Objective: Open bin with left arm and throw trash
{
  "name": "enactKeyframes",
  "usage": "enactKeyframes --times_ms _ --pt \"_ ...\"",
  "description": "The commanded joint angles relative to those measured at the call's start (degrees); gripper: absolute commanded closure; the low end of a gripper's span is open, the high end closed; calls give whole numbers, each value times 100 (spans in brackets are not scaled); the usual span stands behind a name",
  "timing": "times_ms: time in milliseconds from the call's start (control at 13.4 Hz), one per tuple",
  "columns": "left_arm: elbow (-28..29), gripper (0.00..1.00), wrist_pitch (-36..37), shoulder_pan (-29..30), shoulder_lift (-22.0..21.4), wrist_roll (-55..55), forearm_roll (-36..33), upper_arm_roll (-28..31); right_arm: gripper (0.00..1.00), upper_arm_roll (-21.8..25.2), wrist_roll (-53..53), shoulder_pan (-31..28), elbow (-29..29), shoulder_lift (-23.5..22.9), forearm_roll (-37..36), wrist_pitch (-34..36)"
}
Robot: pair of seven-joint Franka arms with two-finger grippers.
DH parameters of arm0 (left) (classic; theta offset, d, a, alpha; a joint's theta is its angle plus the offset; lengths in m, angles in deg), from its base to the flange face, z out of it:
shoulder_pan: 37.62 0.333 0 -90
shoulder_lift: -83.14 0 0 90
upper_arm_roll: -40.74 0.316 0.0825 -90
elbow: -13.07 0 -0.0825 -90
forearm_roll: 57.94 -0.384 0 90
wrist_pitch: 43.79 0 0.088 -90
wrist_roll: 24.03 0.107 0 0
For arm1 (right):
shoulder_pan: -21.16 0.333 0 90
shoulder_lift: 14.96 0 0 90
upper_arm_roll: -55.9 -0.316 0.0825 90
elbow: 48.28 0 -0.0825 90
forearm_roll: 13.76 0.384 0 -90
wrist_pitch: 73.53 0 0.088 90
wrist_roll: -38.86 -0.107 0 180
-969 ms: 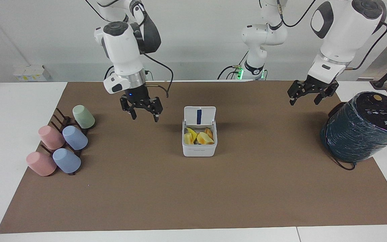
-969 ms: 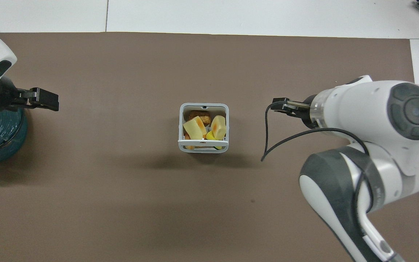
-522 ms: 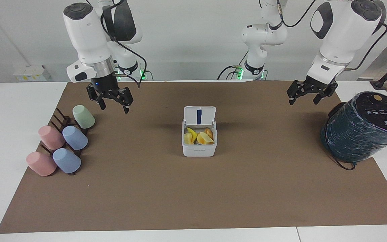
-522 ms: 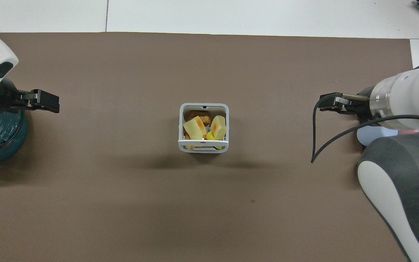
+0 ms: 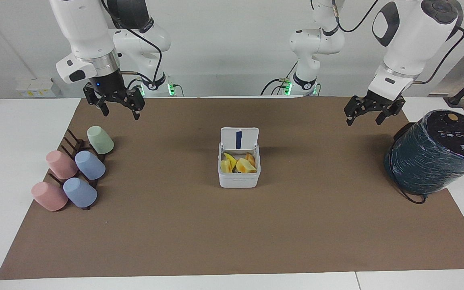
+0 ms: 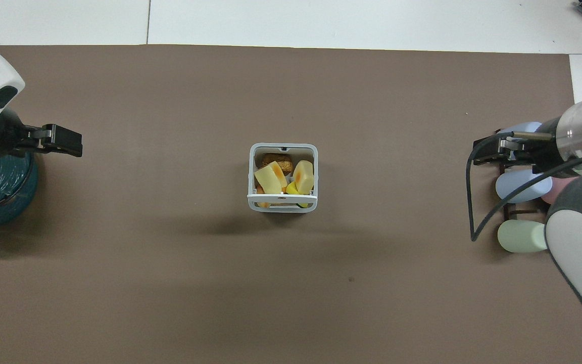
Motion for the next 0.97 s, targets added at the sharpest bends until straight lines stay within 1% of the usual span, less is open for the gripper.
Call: enactKeyframes --times_ms 0,894 --pt "130 0 -38 -71 -145 33 -151 49 0 -73 159 -195 97 72 30 12" --pt "147 0 50 -53 -171 -12 -142 58 0 -73 150 -195 97 63 100 -6"
